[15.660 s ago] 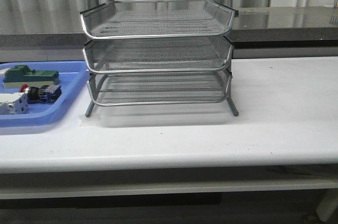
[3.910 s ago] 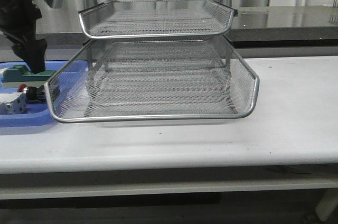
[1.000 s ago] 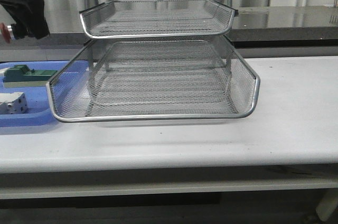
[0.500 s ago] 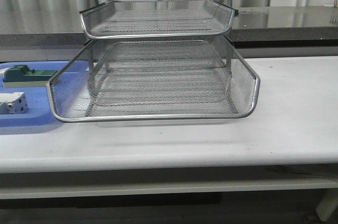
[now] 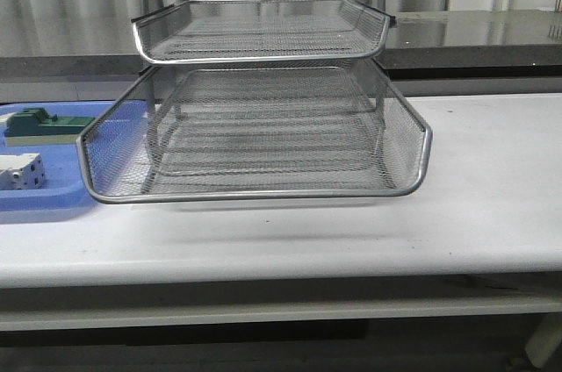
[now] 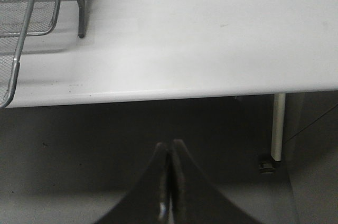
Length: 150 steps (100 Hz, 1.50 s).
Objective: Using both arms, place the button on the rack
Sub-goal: 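Carry the red button over the pulled-out tray, lower and open left gripper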
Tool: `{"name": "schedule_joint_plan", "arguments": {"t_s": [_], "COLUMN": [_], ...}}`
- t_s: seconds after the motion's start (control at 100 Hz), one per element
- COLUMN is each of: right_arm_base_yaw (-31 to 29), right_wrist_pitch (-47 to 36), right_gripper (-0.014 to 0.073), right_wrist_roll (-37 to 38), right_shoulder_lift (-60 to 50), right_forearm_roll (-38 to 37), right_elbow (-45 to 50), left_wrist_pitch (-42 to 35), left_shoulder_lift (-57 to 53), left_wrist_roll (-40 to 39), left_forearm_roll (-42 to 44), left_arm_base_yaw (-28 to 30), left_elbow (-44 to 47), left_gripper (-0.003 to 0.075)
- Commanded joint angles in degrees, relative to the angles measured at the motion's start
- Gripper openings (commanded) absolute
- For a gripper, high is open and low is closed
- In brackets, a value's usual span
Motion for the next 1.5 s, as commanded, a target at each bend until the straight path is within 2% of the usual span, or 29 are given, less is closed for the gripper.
{"name": "schedule_joint_plan", "arguments": {"t_s": [0.0, 0.13, 0.33, 0.69, 0.93, 1.07, 1.29, 1.4, 1.49], "right_arm_base_yaw": [-0.06, -0.06, -0.06, -0.06, -0.06, -0.06, -0.06, -0.06, -0.06], "right_wrist_pitch": [-3.18, -3.18, -3.18, -3.18, -3.18, -3.18, -3.18, -3.18, -3.18], "right_gripper": [-0.0071, -0.0071, -0.0071, -0.0071, -0.0071, -0.0071, -0.0071, -0.0071, -0.0071], "right_wrist_roll": [-0.20, -0.20, -0.20, -0.20, -0.20, -0.20, -0.20, -0.20, -0.20], "right_shoulder_lift": [0.08, 0.08, 0.08, 0.08, 0.08, 0.08, 0.08, 0.08, 0.08], "right_forearm_roll": [-1.29, -1.29, -1.29, -1.29, -1.29, -1.29, -1.29, -1.29, -1.29], "right_elbow": [-1.91, -1.91, -1.91, -1.91, -1.91, -1.91, -1.91, -1.91, -1.91], "left_wrist_pitch": [1.13, 1.13, 1.13, -0.74, -0.64, -0.64, -0.89, -1.13, -1.13], "left_shoulder_lift": [-2.76, -2.20, 0.90, 6.91, 7.52, 7.52, 7.52, 7.52, 7.52], "left_wrist_roll": [-0.54, -0.54, -0.54, -0.54, -1.29, -1.29, -1.29, -1.29, -1.29], "left_forearm_roll": [1.68, 4.65, 7.71, 13.25, 13.94, 14.08, 14.08, 14.08, 14.08], "left_arm_base_yaw": [-3.90, -9.01, -12.64, -13.96, -13.96, -13.96, -13.96, -13.96, -13.96], "left_elbow": [-1.00, 1.17, 2.08, 2.22, 2.22, 2.22, 2.22, 2.22, 2.22], "left_gripper": [-0.0020, -0.0020, -0.0020, -0.0020, -0.0008, 0.0104, 0.0430, 0.0499, 0.0505]}}
